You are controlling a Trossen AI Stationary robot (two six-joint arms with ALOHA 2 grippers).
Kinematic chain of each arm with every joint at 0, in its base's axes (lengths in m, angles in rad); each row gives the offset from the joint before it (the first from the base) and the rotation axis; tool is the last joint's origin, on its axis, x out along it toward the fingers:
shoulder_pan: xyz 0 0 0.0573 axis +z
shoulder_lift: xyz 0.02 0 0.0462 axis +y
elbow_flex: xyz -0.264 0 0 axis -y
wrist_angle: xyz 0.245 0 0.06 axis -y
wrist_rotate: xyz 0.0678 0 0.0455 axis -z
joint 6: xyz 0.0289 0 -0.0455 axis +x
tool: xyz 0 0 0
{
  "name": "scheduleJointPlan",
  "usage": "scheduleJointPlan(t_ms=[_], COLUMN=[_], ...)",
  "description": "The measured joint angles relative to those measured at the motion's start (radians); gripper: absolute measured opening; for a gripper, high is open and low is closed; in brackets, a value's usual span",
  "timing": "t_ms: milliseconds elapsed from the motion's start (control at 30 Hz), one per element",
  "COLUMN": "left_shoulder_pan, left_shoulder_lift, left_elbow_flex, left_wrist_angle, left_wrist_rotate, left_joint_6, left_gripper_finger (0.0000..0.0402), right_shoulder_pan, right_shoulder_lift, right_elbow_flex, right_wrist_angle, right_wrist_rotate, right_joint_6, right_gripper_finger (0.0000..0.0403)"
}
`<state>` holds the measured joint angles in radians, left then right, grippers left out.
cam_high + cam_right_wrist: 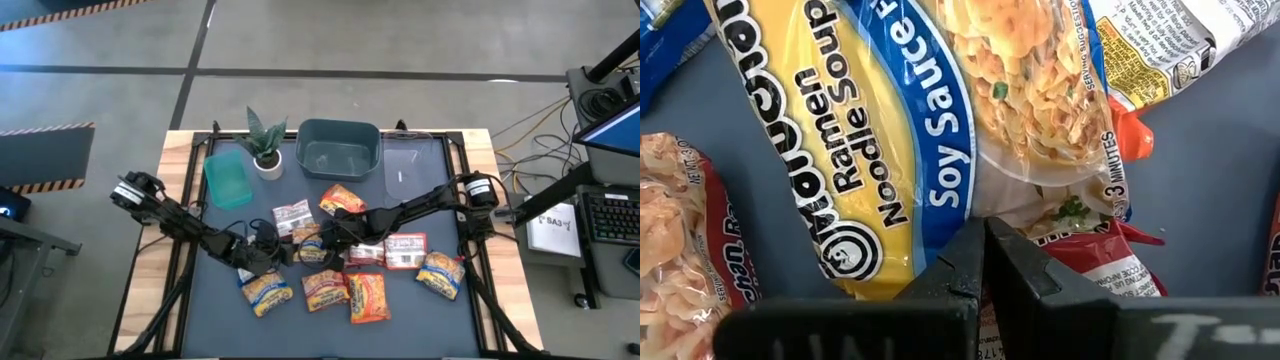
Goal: Sort Maruchan noodles
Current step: Put the blue noodle pack into the green bin
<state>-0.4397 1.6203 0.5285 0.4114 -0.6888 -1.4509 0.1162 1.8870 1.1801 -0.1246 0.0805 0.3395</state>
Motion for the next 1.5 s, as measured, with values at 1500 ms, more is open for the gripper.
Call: scheduleJointPlan(t_ms=[1500], left_shoulder_pan=[-0.005], left_shoulder_lift=[-0.548], left_elbow_flex=[0.003], left_wrist_angle=[-0.063], left_wrist_rotate=[0.087], left_joint_6=[0.583], left_gripper_finger=[0.0055], right_shoulder_pan=[-0.006], right_shoulder_lift=[-0.552], right_elbow_flex=[-0.317], right_wrist_angle=[0.198], right_wrist_rotate=[0.184], right_joint_6=[-0.152], right_gripper_finger=[0.0009])
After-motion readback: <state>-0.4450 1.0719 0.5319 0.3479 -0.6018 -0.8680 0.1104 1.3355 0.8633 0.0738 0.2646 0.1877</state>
